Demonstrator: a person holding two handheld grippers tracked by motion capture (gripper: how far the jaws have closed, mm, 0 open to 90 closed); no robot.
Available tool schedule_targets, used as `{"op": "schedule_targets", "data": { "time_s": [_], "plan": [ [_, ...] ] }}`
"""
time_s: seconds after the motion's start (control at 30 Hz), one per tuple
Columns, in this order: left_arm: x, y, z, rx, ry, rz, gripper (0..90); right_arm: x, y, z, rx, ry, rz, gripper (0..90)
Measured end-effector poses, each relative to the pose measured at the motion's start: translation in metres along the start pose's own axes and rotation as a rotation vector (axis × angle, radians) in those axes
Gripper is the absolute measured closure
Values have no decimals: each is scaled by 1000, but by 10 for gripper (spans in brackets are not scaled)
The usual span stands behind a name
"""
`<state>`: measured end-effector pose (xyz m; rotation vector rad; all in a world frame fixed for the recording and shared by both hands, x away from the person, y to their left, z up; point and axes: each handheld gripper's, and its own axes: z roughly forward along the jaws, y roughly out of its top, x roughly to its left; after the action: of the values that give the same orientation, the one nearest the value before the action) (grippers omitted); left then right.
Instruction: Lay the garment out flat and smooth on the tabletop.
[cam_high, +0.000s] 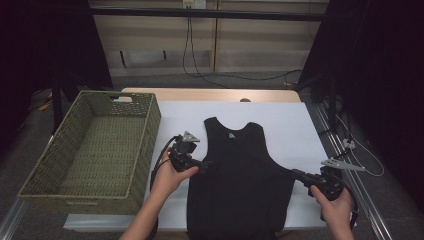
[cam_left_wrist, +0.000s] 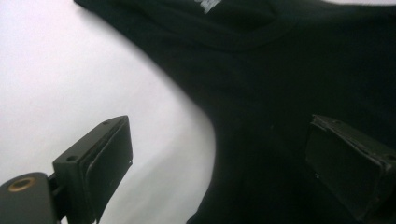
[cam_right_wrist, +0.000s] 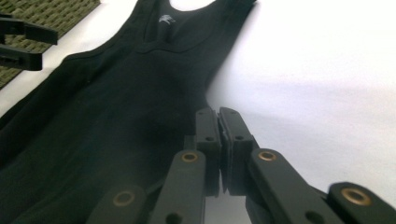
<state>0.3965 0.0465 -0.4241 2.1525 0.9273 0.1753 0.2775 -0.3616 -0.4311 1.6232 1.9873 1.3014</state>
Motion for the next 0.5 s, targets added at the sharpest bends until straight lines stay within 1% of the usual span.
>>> {"op": "schedule_targets", "data": {
  "time_s": [0.07, 0.1, 0.13, 0.17, 0.2, 0.23, 0.27, 0.3, 0.33, 0.4, 0.43, 0.47, 0.5],
  "plan": [
    [-1, 2, -1, 7, -11, 7, 81, 0, 0, -3, -7, -1, -5, 876],
    [-1, 2, -1, -1, -6, 5, 81, 0, 0, -6, -7, -3, -1, 876],
    [-1, 2, -2, -4, -7, 1, 81, -2, 0, -9, -11, -5, 2, 876],
    [-1, 1, -2, 4, -11, 7, 81, -6, 1, -18, -27, -15, 15, 876],
    [-1, 1, -2, 4, -11, 7, 81, -6, 1, -18, -27, -15, 15, 876],
    [0, 0, -3, 6, -9, 5, 81, -9, 2, -23, -35, -22, 24, 877],
    [0, 1, -3, 1, -2, 0, 81, -11, 4, -28, -51, -38, 29, 877],
    [0, 1, -4, -4, -1, -5, 81, -16, 5, -34, -62, -74, 18, 876],
    [0, 2, -5, -15, 4, -9, 81, -16, 5, -34, -62, -74, 18, 876],
    [-1, 2, -5, -14, -6, -8, 81, -22, 2, -34, -57, -73, 36, 875],
    [-1, 2, -4, -9, -5, -2, 81, -26, -2, -31, -36, -79, 47, 872],
    [-1, 2, -3, -7, -7, -8, 81, -26, -2, -31, -36, -79, 47, 872],
    [-1, 2, -2, -6, -2, -10, 82, -28, -4, -28, -23, -90, 44, 871]
  ]
}}
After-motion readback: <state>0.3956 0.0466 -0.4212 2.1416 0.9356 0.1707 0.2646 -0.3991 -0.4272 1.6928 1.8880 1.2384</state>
